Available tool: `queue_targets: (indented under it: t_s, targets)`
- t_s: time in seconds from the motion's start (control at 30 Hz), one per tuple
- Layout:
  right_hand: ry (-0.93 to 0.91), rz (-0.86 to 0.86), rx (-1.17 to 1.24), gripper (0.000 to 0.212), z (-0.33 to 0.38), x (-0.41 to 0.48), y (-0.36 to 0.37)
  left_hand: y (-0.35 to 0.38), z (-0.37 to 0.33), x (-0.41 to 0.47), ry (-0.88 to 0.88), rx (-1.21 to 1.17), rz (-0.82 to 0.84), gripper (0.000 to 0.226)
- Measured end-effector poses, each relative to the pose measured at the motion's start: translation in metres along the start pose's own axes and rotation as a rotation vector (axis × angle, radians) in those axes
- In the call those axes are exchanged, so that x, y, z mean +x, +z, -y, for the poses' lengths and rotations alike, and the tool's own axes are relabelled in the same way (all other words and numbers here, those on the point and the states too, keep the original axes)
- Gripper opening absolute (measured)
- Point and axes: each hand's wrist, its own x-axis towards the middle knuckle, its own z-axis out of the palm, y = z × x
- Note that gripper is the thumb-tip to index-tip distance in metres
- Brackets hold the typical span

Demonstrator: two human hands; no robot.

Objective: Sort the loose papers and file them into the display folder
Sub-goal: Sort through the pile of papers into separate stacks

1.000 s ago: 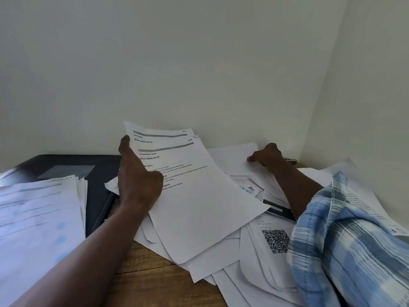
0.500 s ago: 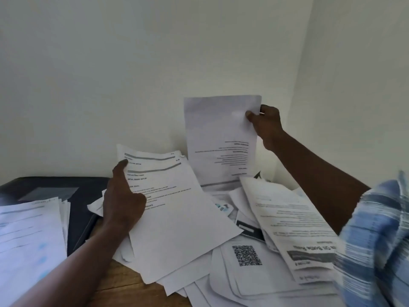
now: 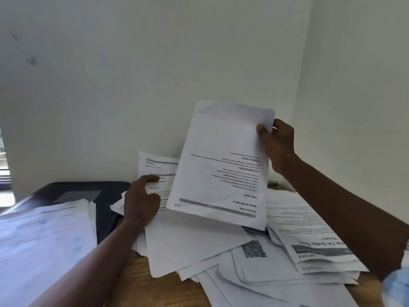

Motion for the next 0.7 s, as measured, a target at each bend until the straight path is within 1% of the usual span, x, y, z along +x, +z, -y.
queue_targets:
  t_s: [0.13, 0.27, 0.43, 0.6, 0.7]
  targets:
    - [0.036, -0.018, -0.065, 0.013, -0.039, -0.027, 0.010, 0.000, 0.000, 0.000, -0.014, -0.017, -0.005, 0.060]
    - [0.034, -0.063, -0.070, 0.012, -0.067, -0.049, 0.019, 0.002, 0.000, 0.000, 0.006, -0.037, 0.018, 0.062]
    - [0.018, -0.084, -0.095, 0.021, -0.093, -0.063, 0.017, 0.002, 0.001, 0.000, 0.017, -0.058, 0.029, 0.063]
    - [0.036, -0.084, -0.126, 0.015, -0.097, -0.068, 0.012, 0.005, 0.004, 0.000, 0.049, -0.074, 0.030, 0.063]
    - [0.032, -0.089, -0.131, 0.015, -0.098, -0.068, 0.010, 0.007, 0.005, 0.001, 0.056, -0.074, 0.022, 0.063]
